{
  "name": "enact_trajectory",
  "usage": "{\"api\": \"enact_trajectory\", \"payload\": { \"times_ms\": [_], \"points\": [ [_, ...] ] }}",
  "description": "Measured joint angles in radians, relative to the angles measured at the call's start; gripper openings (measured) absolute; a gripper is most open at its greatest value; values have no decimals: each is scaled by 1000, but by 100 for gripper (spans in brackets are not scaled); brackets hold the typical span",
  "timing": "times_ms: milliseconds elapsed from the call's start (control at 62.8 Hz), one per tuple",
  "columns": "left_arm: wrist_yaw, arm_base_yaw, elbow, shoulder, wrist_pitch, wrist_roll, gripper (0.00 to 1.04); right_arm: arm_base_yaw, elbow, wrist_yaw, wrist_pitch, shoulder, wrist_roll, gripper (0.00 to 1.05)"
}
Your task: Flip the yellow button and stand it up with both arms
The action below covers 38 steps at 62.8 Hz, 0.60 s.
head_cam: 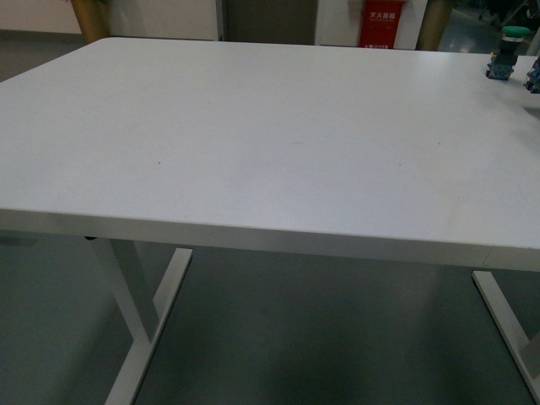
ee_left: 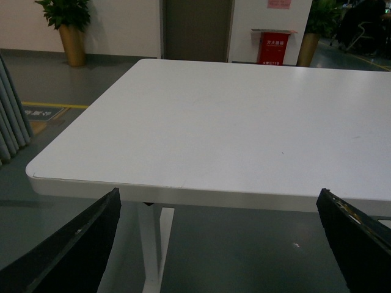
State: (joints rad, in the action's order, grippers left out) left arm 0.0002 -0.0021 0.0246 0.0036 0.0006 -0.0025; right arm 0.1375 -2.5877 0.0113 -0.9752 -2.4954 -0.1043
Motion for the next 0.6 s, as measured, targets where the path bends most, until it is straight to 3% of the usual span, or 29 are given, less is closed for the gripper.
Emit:
{"api": "enact_trajectory", "payload": {
  "times_ms": [605],
  "points": [
    [0, 0, 0, 0, 0, 0, 99, -1, 43, -34, 37, 0, -21, 34]
  ]
}}
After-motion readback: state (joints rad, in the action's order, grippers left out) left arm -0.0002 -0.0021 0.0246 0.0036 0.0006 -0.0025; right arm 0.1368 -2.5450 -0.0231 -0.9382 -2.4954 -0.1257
